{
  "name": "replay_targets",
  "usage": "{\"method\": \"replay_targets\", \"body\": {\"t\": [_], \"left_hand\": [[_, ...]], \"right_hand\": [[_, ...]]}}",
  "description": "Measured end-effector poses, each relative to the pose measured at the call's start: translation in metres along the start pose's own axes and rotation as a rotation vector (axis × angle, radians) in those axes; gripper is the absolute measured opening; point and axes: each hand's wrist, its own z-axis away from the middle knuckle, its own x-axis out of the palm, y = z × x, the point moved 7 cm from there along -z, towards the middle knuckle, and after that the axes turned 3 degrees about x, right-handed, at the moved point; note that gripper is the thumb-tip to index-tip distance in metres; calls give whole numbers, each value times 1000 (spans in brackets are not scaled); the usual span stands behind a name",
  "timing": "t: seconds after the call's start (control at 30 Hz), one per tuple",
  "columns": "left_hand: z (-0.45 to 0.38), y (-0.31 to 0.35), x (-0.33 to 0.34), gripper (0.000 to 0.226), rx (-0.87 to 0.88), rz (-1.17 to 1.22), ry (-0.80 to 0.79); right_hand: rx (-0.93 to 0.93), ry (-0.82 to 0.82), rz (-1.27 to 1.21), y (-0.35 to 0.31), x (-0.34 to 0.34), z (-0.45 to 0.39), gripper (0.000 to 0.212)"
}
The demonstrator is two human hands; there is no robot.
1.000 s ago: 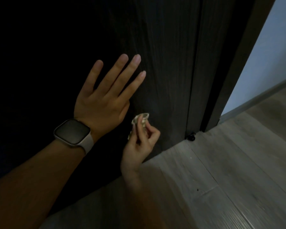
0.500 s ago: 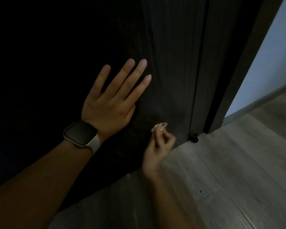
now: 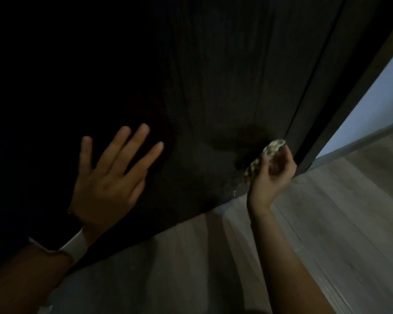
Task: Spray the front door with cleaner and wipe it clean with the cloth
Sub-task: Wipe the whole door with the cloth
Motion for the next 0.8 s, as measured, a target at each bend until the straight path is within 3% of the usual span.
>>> {"method": "replay_targets", "body": {"t": [0.1,0.17,0.27,0.33,0.43,0.5,0.57,0.7,0.8], "left_hand": [[19,-17,4,64,-82,-12,-18],[22,-19,6,64,-81,2,-43],[22,-17,10,67,-88,22,-56],[25,-16,11,67,-75,-3,-46],[26,-16,12,65,-76,-3,-43],[26,-15,12,65,-85,5,-58],[27,-14,11,65,-87,7,-74],[25,-17,11,65,-73,-8,-106],[24,-18,12,66,-91,3,-109]], "right_hand": [[-132,37,-21,-17,24,14,23],[-131,38,-43,-24,37,47,21],[-154,-100,-1,-15,53,112,19],[-238,-273,13,-9,65,159,18],[-472,-721,48,-1,83,227,15],[-510,-937,57,2,84,245,20],[-437,-807,36,0,70,218,17],[-133,-203,71,5,30,101,17],[-2,91,-29,0,20,32,22]]}}
